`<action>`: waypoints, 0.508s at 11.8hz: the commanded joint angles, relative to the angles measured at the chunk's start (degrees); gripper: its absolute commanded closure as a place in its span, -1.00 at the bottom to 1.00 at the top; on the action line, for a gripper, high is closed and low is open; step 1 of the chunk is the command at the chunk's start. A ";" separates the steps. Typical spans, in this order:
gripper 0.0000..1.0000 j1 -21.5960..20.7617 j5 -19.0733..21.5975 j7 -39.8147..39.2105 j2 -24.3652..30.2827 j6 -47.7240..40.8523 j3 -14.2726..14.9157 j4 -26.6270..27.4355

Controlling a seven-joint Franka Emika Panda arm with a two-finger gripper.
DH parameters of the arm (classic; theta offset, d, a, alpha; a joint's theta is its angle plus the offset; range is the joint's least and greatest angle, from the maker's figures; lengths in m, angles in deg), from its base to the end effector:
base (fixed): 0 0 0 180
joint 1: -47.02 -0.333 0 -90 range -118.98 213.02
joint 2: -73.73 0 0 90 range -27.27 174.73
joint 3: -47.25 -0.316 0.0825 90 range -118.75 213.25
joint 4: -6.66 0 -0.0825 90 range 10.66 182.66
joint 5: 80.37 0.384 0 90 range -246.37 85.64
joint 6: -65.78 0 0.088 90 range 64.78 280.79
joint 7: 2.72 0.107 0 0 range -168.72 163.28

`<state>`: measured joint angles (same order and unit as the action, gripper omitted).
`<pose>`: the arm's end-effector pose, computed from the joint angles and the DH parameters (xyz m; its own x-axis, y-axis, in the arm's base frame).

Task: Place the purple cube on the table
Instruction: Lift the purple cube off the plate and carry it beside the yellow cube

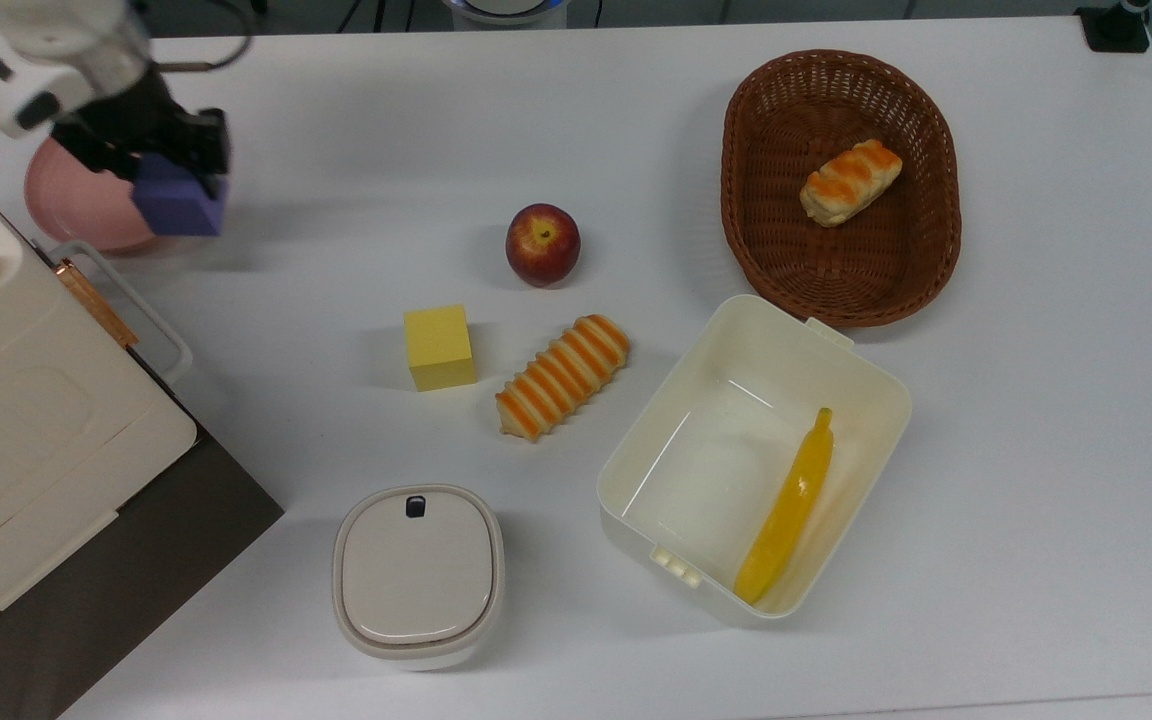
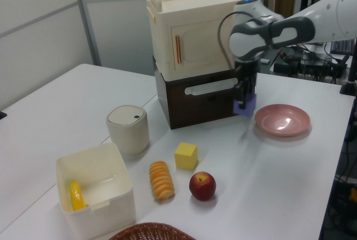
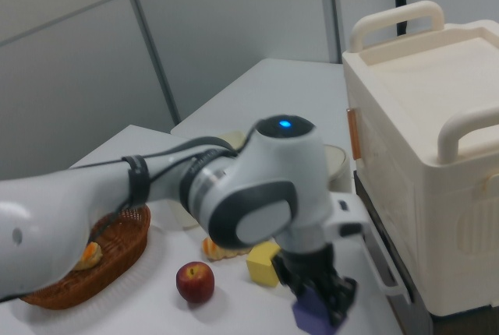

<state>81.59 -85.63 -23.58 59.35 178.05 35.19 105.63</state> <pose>0.5752 -0.2551 0.4367 0.9997 0.0002 -0.0239 0.0008 -0.9997 0.0257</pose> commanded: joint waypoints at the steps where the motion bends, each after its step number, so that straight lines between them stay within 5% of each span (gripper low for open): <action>1: -0.30 -9.40 -0.71 13.00 1.11 -1.09 0.46 1.31; 2: -0.43 -11.87 -0.71 16.61 1.11 -0.82 0.46 1.05; 3: -0.99 -14.15 -0.71 18.91 1.11 -1.08 0.46 0.53; 6: -1.00 -18.91 -0.71 21.74 1.64 -4.67 0.55 -2.54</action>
<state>66.12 -85.64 -4.58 59.47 177.89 35.04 105.26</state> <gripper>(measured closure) 0.004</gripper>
